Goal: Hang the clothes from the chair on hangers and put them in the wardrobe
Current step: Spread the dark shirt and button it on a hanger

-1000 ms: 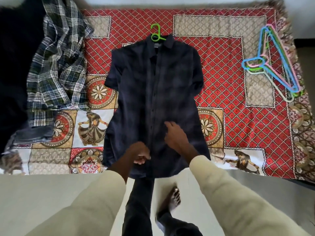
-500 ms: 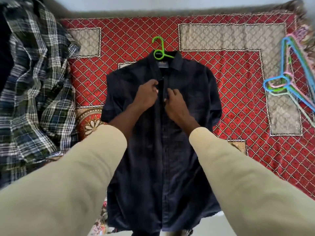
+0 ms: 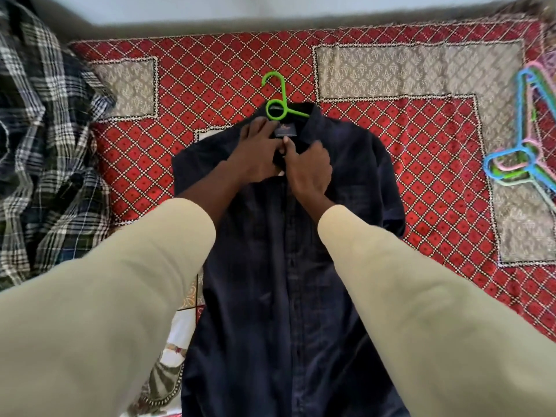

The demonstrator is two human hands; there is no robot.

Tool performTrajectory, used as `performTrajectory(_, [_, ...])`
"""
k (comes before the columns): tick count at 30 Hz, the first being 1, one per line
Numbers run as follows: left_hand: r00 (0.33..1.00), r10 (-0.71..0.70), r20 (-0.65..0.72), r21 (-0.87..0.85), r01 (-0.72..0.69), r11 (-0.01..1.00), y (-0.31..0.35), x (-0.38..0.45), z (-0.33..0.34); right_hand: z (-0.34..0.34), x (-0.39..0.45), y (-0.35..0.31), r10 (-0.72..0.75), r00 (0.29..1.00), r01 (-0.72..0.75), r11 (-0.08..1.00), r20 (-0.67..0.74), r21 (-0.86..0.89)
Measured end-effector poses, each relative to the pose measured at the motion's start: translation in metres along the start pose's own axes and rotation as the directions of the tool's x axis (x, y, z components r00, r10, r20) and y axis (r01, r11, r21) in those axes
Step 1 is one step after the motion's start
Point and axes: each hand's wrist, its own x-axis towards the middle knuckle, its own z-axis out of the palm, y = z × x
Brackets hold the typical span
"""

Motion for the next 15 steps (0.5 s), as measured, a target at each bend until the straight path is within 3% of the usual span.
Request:
performTrajectory(4, [0.998, 0.063, 0.008, 0.036, -0.063, 0.997, -0.010, 0.008, -0.006, 0.008, 0.015, -0.003, 0.051, 0.998, -0.052, 0.998, 0.046, 0.020])
performTrajectory(7, [0.996, 0.055, 0.072, 0.024, -0.057, 0.998, -0.012, 0.014, -0.015, 0.007, 0.016, 0.006, 0.110, 0.994, -0.110, 0.969, 0.010, 0.220])
performTrajectory(10, [0.975, -0.020, 0.221, 0.004, 0.019, 1.000, -0.008, 0.026, -0.023, 0.001, 0.012, 0.018, 0.167, 0.985, -0.146, 0.921, -0.028, 0.361])
performTrajectory(13, [0.924, -0.039, 0.380, -0.070, 0.071, 0.995, -0.003, 0.037, -0.039, -0.003, 0.007, 0.032, 0.126, 0.992, -0.116, 0.924, -0.003, 0.365])
performTrajectory(15, [0.882, -0.063, 0.467, -0.097, 0.121, 0.988, 0.002, 0.042, -0.053, -0.001, 0.005, 0.039, 0.045, 0.999, -0.040, 0.972, -0.016, 0.231])
